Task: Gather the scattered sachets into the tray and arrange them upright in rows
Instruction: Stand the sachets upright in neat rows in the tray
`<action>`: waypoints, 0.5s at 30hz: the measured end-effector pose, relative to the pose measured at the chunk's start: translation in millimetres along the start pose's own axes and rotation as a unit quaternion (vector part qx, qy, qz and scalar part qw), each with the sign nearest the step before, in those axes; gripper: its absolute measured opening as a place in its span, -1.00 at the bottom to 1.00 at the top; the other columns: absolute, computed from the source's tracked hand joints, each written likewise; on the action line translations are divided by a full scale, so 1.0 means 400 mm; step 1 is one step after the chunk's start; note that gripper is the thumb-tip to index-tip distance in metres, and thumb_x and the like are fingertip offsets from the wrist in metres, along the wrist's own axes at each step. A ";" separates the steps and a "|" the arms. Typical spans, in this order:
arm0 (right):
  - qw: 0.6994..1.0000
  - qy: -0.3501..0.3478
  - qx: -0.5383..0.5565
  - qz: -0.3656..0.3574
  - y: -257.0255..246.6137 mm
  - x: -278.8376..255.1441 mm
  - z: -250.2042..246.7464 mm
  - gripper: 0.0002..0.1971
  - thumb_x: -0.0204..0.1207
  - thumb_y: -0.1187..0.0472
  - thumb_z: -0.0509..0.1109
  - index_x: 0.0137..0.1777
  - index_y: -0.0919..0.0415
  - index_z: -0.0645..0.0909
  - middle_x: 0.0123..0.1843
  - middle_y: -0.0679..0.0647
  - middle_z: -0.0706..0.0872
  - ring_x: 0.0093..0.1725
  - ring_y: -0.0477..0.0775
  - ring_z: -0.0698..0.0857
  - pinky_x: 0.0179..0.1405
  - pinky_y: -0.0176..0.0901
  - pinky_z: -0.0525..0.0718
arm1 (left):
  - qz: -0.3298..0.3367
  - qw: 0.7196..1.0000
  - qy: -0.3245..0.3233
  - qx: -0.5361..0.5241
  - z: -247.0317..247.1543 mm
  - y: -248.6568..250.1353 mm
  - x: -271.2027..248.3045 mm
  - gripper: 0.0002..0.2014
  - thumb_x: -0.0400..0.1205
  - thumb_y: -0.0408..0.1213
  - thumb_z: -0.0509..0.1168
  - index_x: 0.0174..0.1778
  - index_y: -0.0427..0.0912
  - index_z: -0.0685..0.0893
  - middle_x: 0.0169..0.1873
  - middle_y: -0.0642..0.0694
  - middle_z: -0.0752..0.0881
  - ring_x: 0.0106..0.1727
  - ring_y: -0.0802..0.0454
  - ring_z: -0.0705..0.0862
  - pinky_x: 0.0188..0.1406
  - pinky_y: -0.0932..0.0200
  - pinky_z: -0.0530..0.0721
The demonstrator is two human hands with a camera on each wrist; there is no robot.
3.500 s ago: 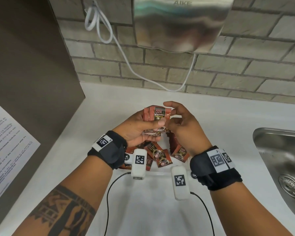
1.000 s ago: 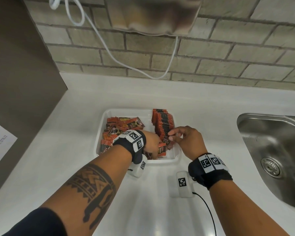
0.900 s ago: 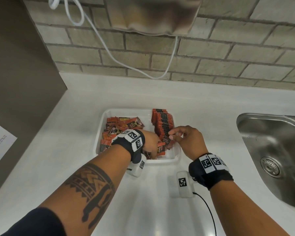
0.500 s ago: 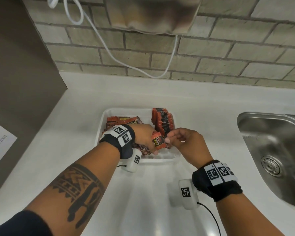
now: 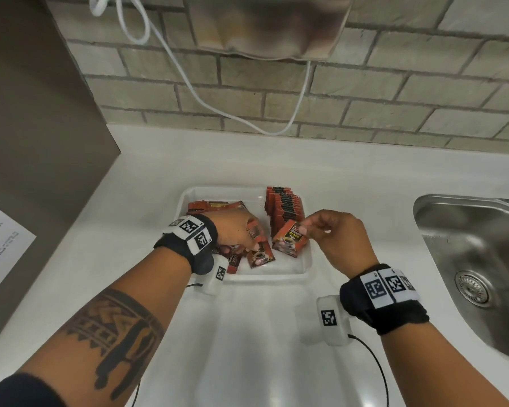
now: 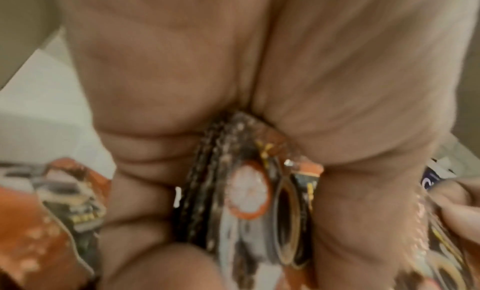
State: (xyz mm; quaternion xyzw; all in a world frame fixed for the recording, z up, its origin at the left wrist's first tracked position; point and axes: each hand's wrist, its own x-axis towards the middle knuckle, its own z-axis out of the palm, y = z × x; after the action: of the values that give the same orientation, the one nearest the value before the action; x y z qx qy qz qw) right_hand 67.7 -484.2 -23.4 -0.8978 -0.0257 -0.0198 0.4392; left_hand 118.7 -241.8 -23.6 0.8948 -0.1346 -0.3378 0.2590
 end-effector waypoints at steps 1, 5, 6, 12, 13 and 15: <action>0.999 -0.003 -0.044 -0.013 0.006 -0.003 0.004 -0.87 0.48 0.17 0.60 -0.25 -0.08 0.79 -0.21 -0.15 0.78 -0.20 -0.25 0.69 -0.19 -0.51 0.52 | -0.015 1.000 -0.004 0.018 -0.002 -0.002 -0.001 -0.76 0.57 -0.11 0.47 0.16 0.12 0.77 -0.13 -0.15 0.85 -0.25 -0.01 0.76 -0.27 0.04 0.82; 0.991 0.008 -0.127 -0.032 0.038 -0.003 0.032 -0.83 0.43 0.19 0.62 -0.29 -0.12 0.80 -0.10 -0.15 0.61 -0.06 -0.10 0.58 -0.04 -0.27 0.45 | -0.013 0.997 -0.053 0.060 0.011 0.038 0.002 -0.76 0.59 -0.05 0.41 0.16 0.11 0.78 -0.21 -0.10 0.83 -0.30 0.02 0.70 -0.27 0.03 0.77; 0.989 0.007 -0.141 -0.034 0.043 0.000 0.040 -0.84 0.43 0.20 0.62 -0.28 -0.12 0.80 -0.09 -0.11 0.60 0.00 -0.04 0.57 0.00 -0.23 0.44 | -0.009 0.996 -0.068 0.059 0.018 0.053 0.005 -0.76 0.59 -0.05 0.41 0.18 0.13 0.78 -0.24 -0.08 0.81 -0.29 0.02 0.70 -0.17 -0.02 0.78; 0.985 -0.015 -0.170 -0.020 0.056 0.019 0.066 -0.91 0.43 0.23 0.60 -0.16 0.00 0.84 -0.02 0.03 0.61 0.10 0.09 0.57 0.04 -0.15 0.51 | 0.000 0.991 -0.112 0.079 0.059 0.114 0.041 -0.63 0.66 0.02 0.40 0.37 0.02 0.73 -0.13 0.02 0.82 -0.18 0.06 0.73 -0.18 0.22 0.73; 0.985 -0.017 -0.171 -0.020 0.057 0.020 0.067 -0.91 0.43 0.23 0.59 -0.14 0.01 0.84 -0.01 0.05 0.61 0.11 0.09 0.57 0.03 -0.15 0.51 | -0.008 0.989 -0.117 0.088 0.064 0.122 0.048 -0.59 0.65 0.04 0.39 0.37 -0.03 0.73 -0.06 -0.03 0.84 -0.15 0.04 0.74 -0.16 0.19 0.73; 0.985 -0.016 -0.168 -0.020 0.060 0.022 0.069 -0.90 0.43 0.25 0.59 -0.13 0.02 0.83 -0.01 0.05 0.61 0.10 0.09 0.57 0.00 -0.16 0.50 | -0.019 0.987 -0.120 0.110 0.071 0.133 0.058 -0.56 0.64 0.07 0.39 0.35 -0.09 0.73 -0.06 -0.06 0.82 -0.08 -0.03 0.75 -0.06 0.11 0.74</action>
State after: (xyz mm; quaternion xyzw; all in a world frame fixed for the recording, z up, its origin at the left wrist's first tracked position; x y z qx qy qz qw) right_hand 78.3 -476.7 -58.7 -0.9583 -0.0469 -0.0182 0.2812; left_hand 113.2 -306.0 -24.7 0.8732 -0.1839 -0.4307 0.1348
